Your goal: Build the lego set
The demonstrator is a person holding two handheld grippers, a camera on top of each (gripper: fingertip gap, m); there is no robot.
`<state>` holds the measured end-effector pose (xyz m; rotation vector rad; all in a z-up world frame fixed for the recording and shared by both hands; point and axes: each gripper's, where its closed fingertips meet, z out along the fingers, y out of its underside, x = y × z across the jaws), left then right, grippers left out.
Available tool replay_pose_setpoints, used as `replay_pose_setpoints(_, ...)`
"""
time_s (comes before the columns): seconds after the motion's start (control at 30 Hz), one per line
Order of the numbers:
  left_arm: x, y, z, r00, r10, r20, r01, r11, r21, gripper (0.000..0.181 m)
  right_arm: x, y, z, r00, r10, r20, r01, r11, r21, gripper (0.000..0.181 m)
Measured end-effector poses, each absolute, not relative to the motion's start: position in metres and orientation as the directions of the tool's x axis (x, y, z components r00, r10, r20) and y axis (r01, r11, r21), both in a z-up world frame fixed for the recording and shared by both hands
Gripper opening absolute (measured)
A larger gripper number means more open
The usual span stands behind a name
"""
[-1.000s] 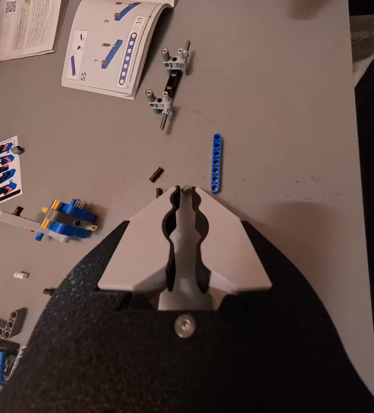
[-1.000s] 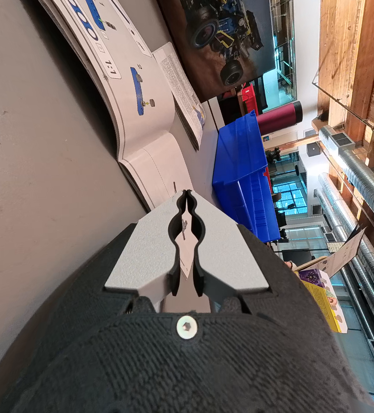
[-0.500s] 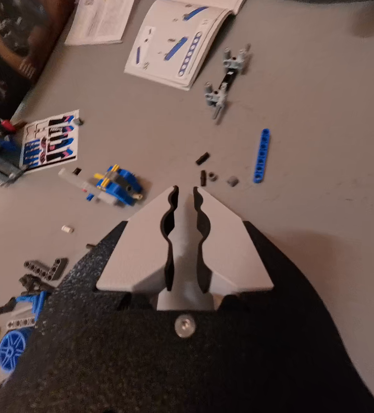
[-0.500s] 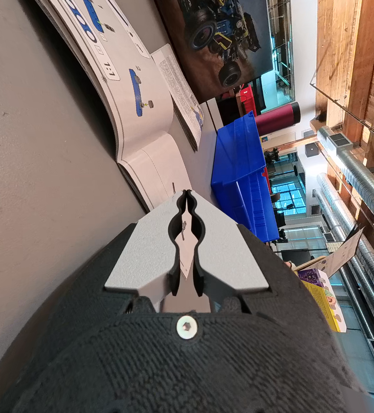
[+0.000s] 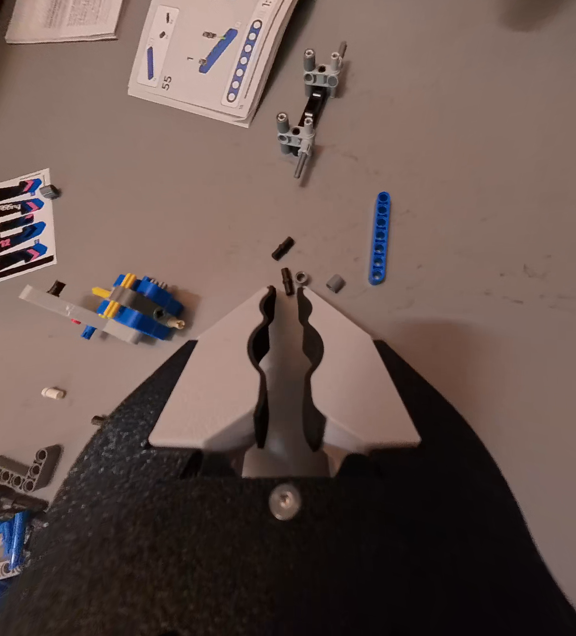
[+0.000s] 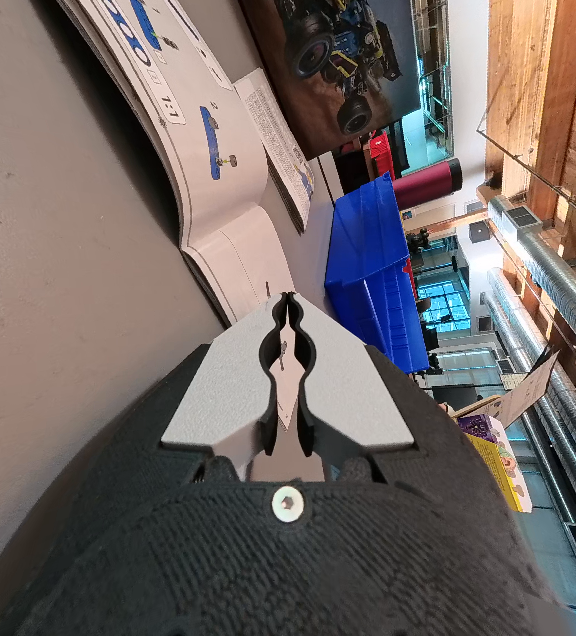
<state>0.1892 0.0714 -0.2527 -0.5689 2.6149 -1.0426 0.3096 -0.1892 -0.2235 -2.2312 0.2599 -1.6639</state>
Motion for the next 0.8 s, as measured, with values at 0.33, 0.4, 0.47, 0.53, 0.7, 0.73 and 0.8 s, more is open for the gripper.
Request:
replay_pose_setpoints(0.33, 0.202, 0.082, -0.246, -0.829, -0.533, -0.173, -0.269, 0.649, -0.712, 0.001, 0.302, -0.186, -0.211, 0.290, -0.386, 0.876, 0.102, -0.898, -0.429, 0.001)
replay_pose_setpoints(0.4, 0.200, 0.083, -0.232, -0.815, -0.553, -0.175, -0.264, 0.622, -0.737, 0.001, 0.285, -0.172, -0.192, 0.326, -0.383, 0.864, 0.181, -0.872, -0.455, 0.006)
replay_pose_setpoints(0.47, 0.191, 0.077, -0.220, -0.820, -0.552, -0.151, -0.263, 0.599, -0.757, 0.001, 0.256, -0.131, -0.176, 0.446, -0.309, 0.840, 0.340, -0.810, -0.479, 0.021)
replay_pose_setpoints(0.53, 0.179, 0.061, -0.211, -0.841, -0.534, -0.085, -0.276, 0.559, -0.782, 0.001, 0.225, -0.085, -0.165, 0.502, -0.230, 0.834, 0.478, -0.730, -0.489, 0.023)
replay_pose_setpoints(0.7, 0.159, 0.027, -0.207, -0.883, -0.469, 0.025, -0.302, 0.526, -0.795, 0.000, 0.183, -0.014, -0.193, 0.560, -0.042, 0.827, 0.628, -0.630, -0.457, 0.028)
replay_pose_setpoints(0.73, 0.158, 0.025, -0.208, -0.881, -0.471, 0.033, -0.312, 0.527, -0.790, 0.001, 0.179, -0.008, -0.192, 0.537, -0.040, 0.842, 0.653, -0.612, -0.446, 0.029)
replay_pose_setpoints(0.8, 0.156, 0.023, -0.209, -0.878, -0.476, 0.059, -0.332, 0.514, -0.791, 0.000, 0.166, 0.003, -0.196, 0.565, -0.023, 0.825, 0.673, -0.566, -0.477, 0.028)
